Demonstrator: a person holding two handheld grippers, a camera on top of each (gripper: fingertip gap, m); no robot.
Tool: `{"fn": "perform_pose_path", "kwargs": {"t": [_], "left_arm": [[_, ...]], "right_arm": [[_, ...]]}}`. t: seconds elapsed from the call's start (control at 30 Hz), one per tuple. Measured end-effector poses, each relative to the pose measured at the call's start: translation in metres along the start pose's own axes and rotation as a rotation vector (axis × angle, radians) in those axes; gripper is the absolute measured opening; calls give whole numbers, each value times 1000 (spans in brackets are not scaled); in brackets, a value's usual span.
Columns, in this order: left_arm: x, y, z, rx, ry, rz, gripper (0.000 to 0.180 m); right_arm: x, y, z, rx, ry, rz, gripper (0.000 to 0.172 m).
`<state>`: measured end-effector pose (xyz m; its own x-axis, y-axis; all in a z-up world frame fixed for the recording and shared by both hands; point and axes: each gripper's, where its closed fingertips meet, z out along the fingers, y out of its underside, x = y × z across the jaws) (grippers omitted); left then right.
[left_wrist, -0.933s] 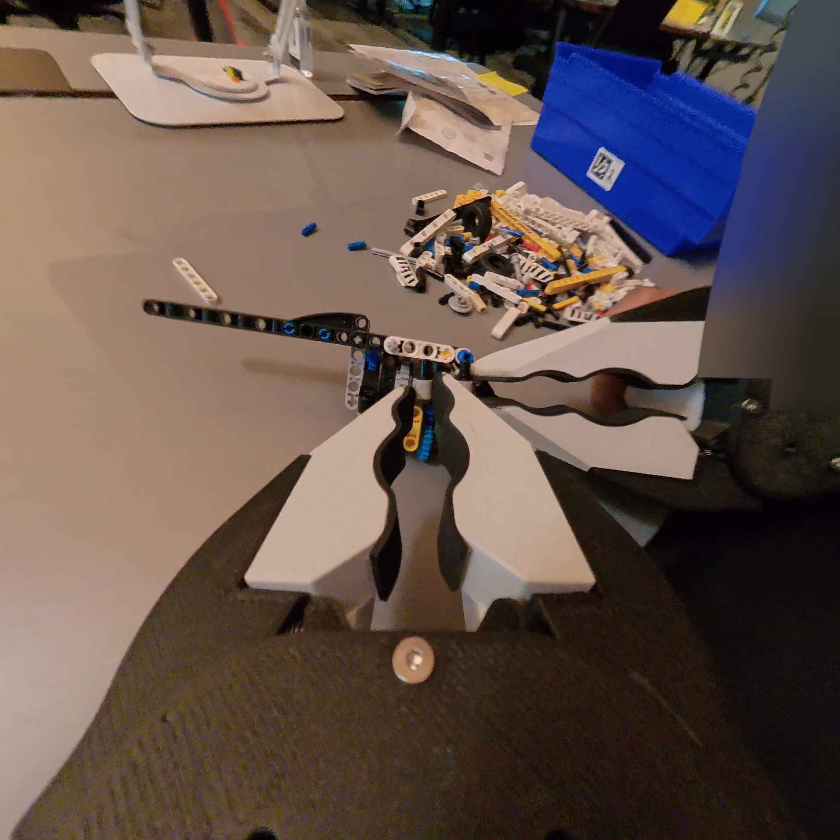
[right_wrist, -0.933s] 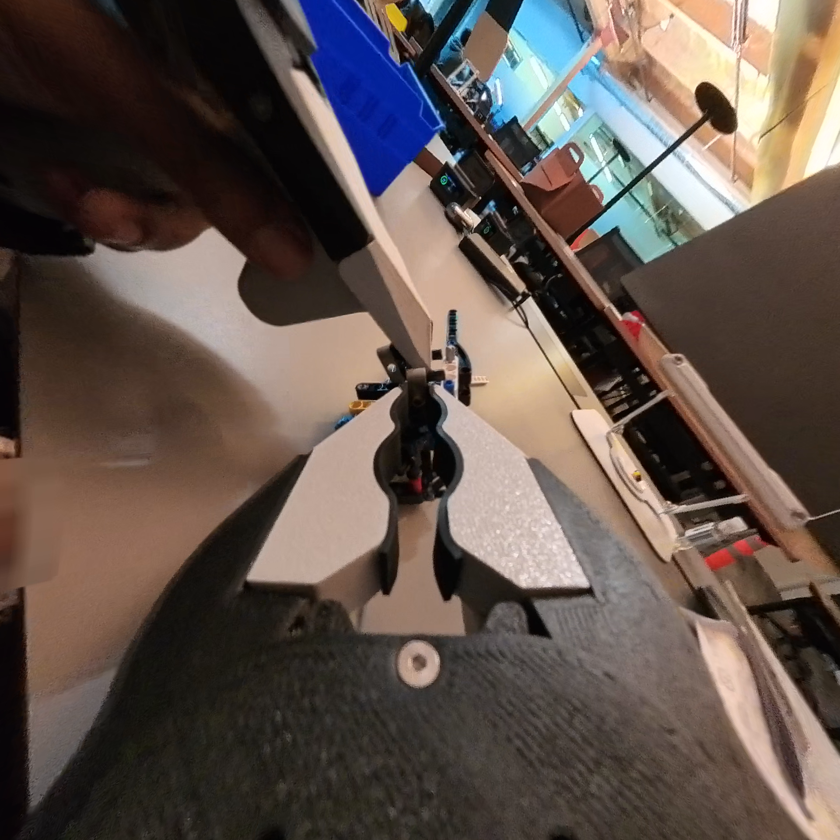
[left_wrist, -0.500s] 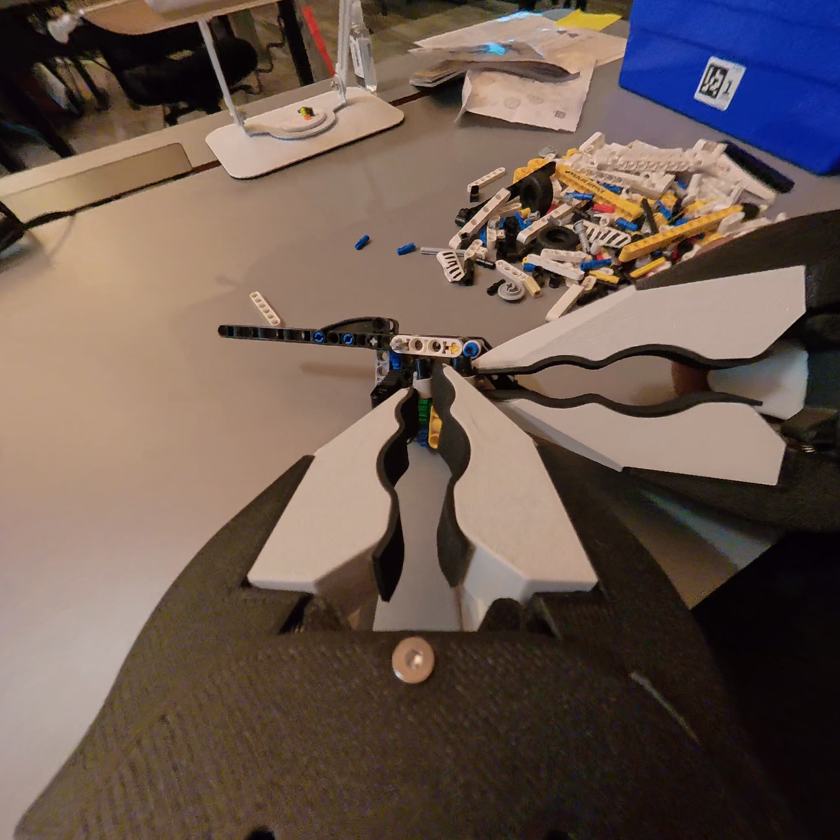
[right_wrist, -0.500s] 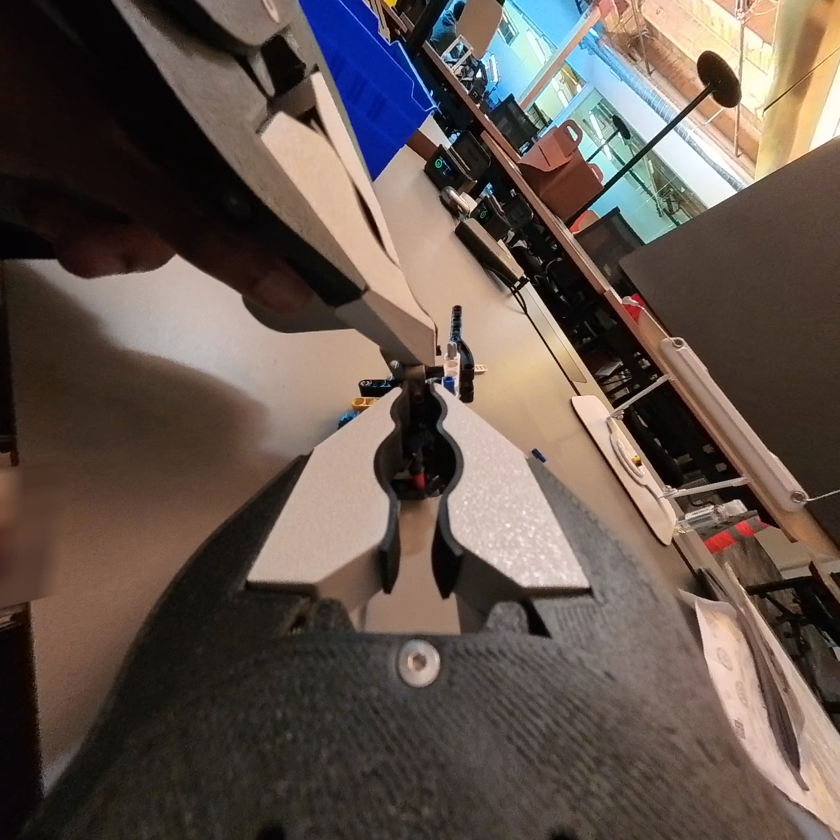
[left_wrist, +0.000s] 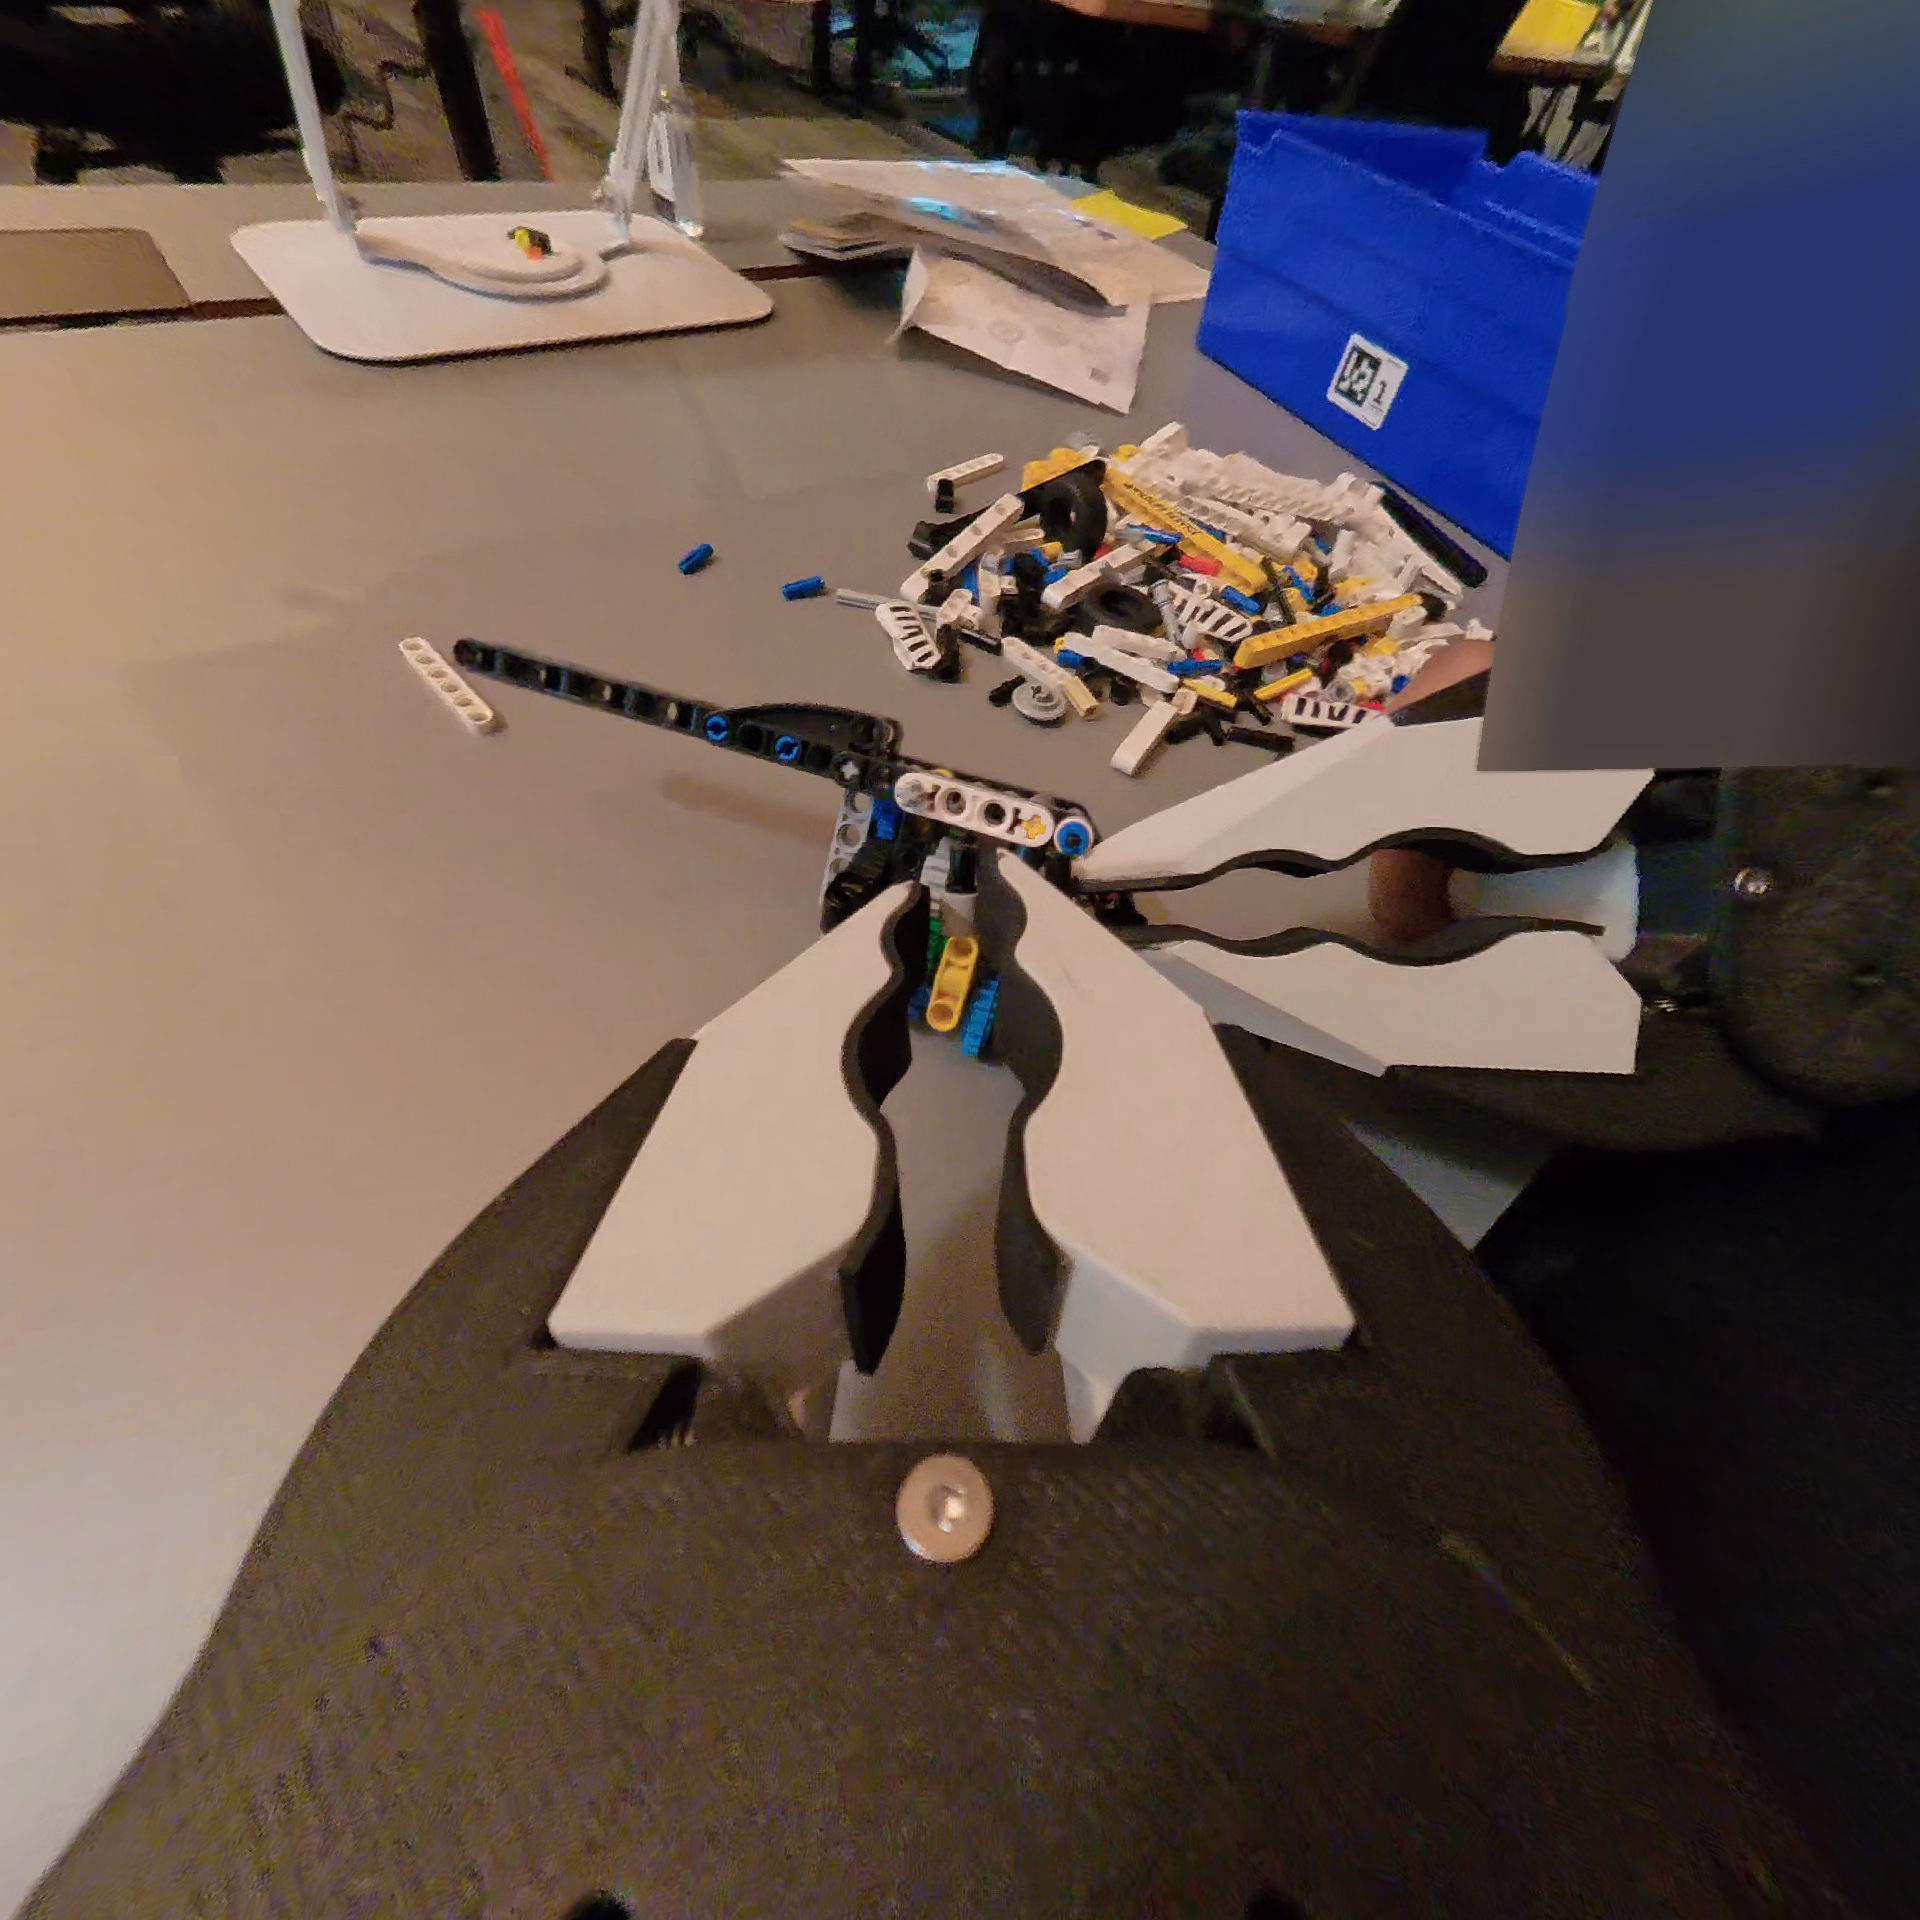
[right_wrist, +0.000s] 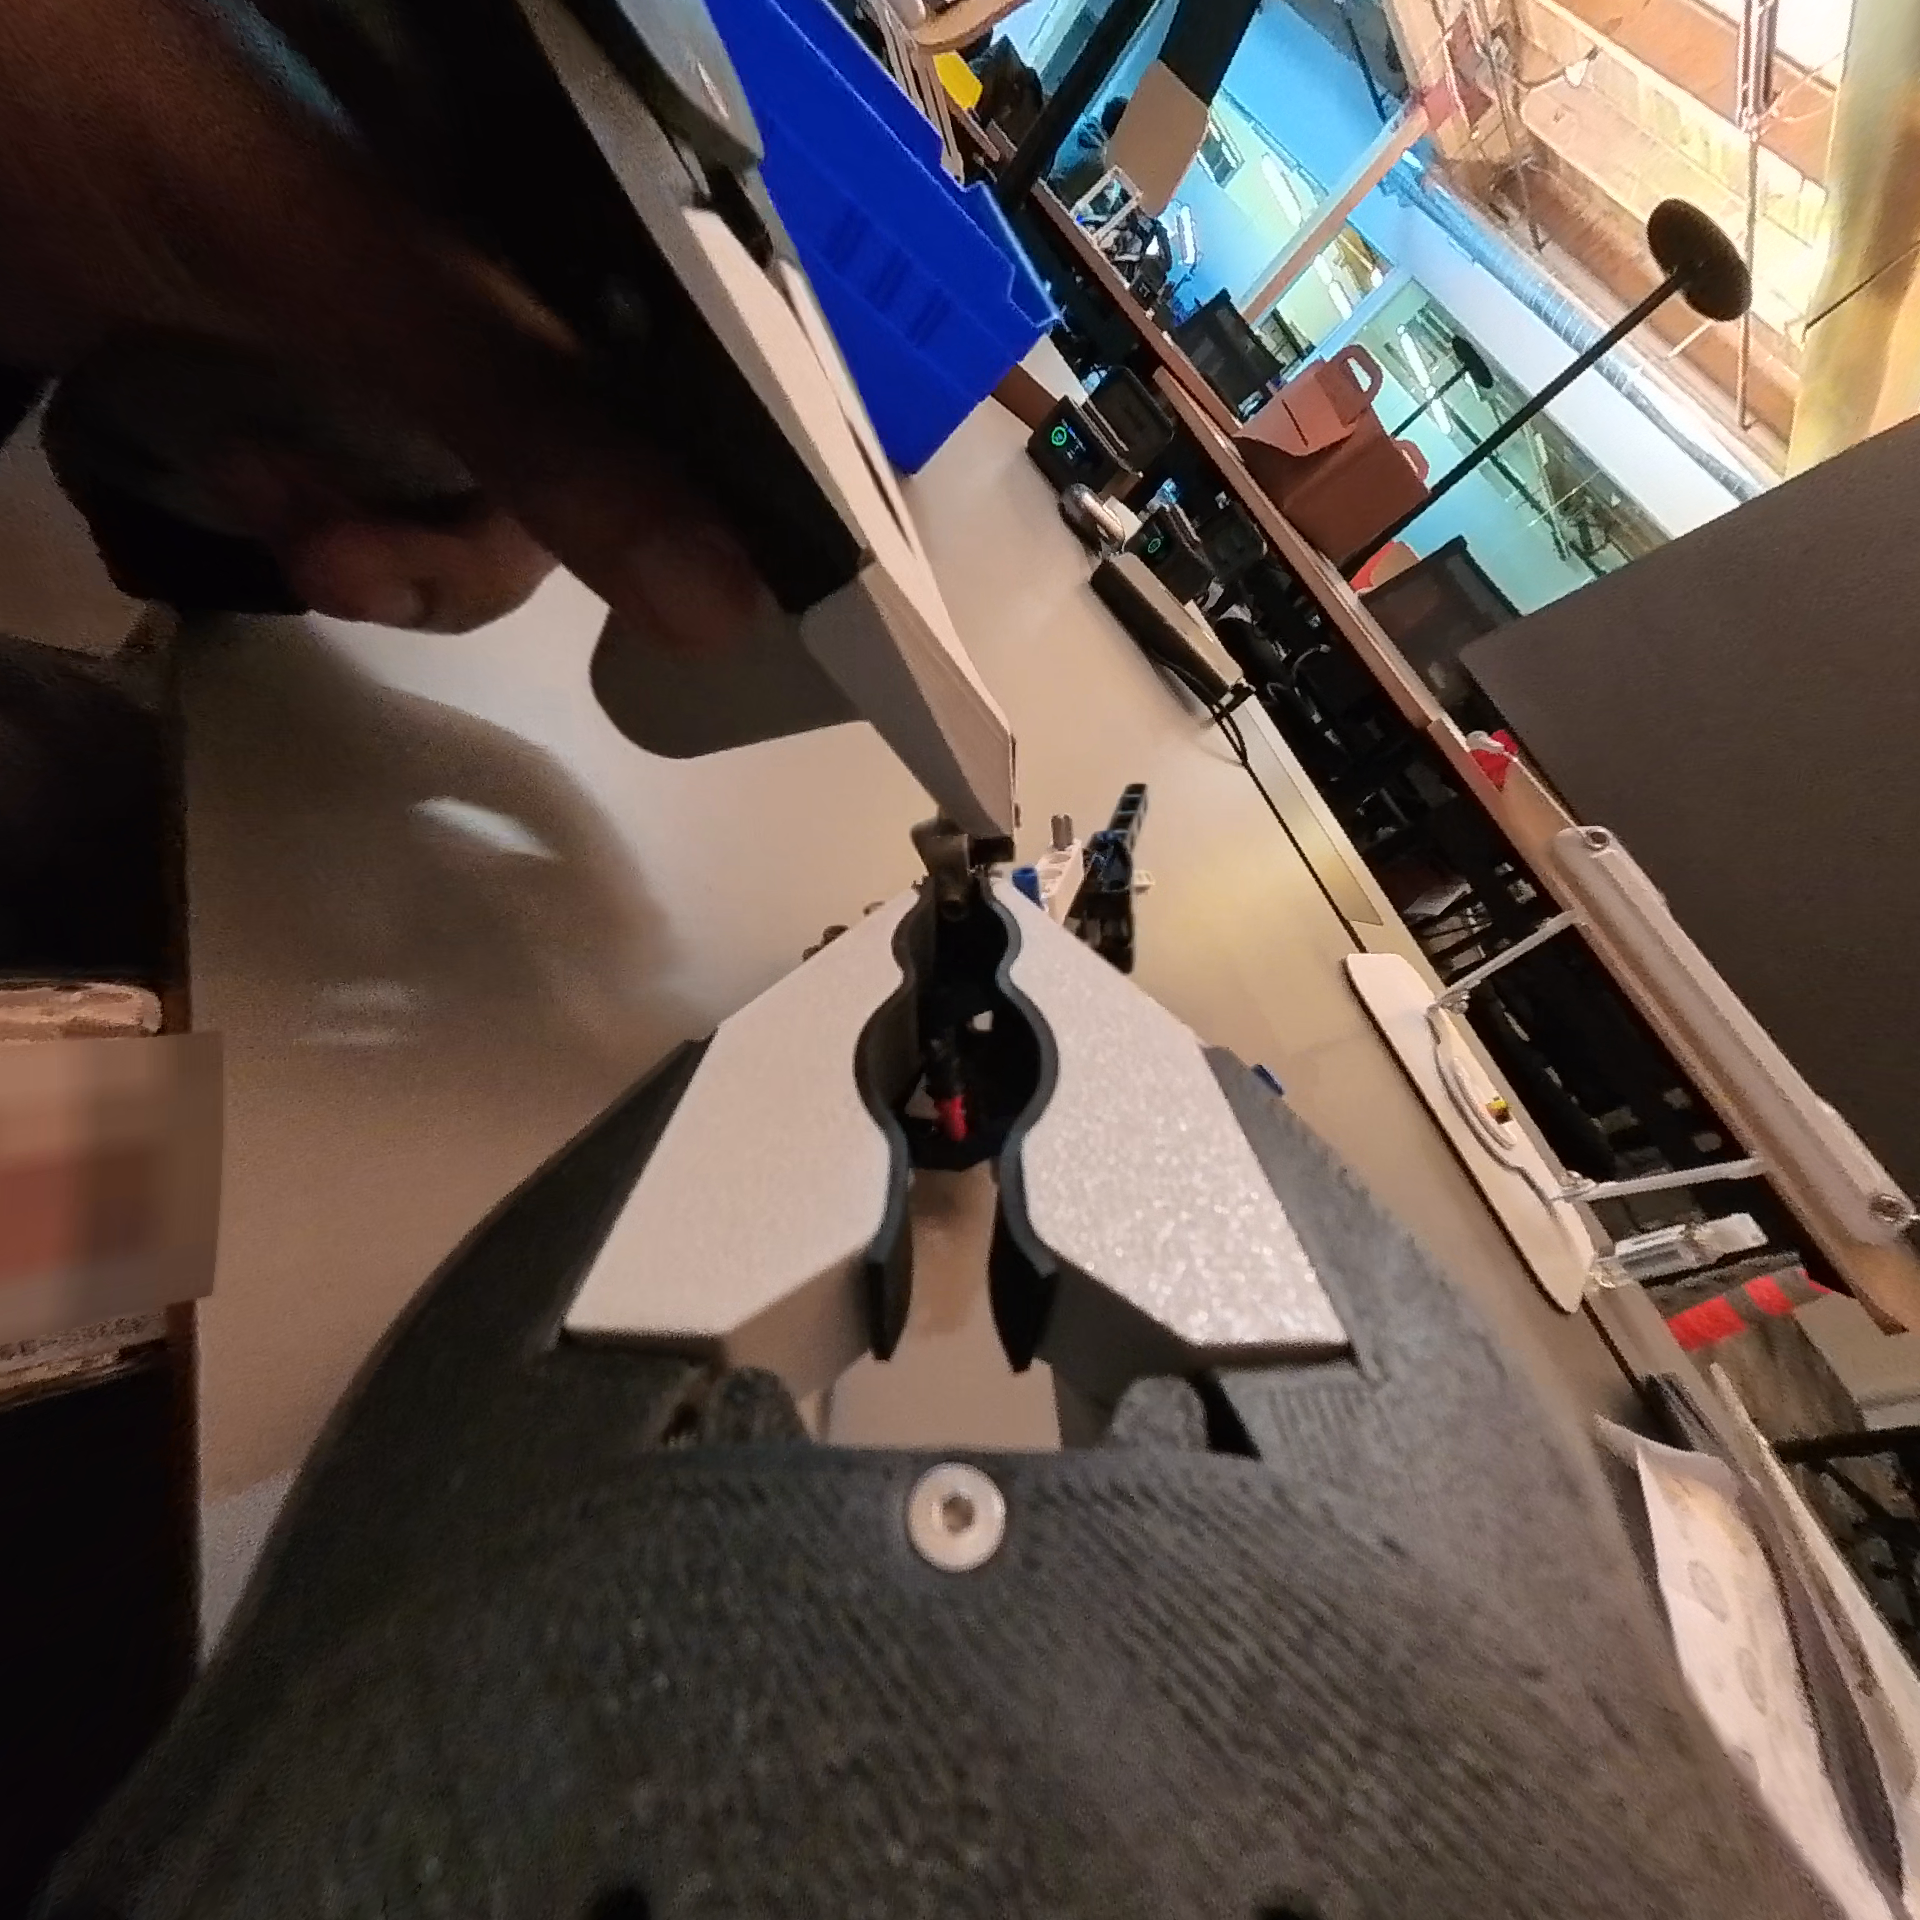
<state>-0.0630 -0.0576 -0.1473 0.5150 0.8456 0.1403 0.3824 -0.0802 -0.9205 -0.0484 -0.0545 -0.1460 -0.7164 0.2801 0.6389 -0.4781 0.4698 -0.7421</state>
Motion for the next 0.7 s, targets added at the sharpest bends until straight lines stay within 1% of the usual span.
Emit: {"fn": "perform_pose_path", "kwargs": {"t": [0.1, 0.2, 0.4, 0.7], "left_arm": [[4, -2, -2, 17, -4, 40, 6], [6, -2, -4, 28, 17, 43, 4], [2, 4, -12, 9, 74, -8, 14], [8, 9, -10, -30, 145, -14, 5]], "right_arm": [[-2, -2, -1, 13, -8, -11, 4], [-3, -2, -2, 20, -10, -18, 3], [-4, -3, -2, 32, -20, -30, 4], [-6, -4, -2, 55, -52, -33, 4]]}}
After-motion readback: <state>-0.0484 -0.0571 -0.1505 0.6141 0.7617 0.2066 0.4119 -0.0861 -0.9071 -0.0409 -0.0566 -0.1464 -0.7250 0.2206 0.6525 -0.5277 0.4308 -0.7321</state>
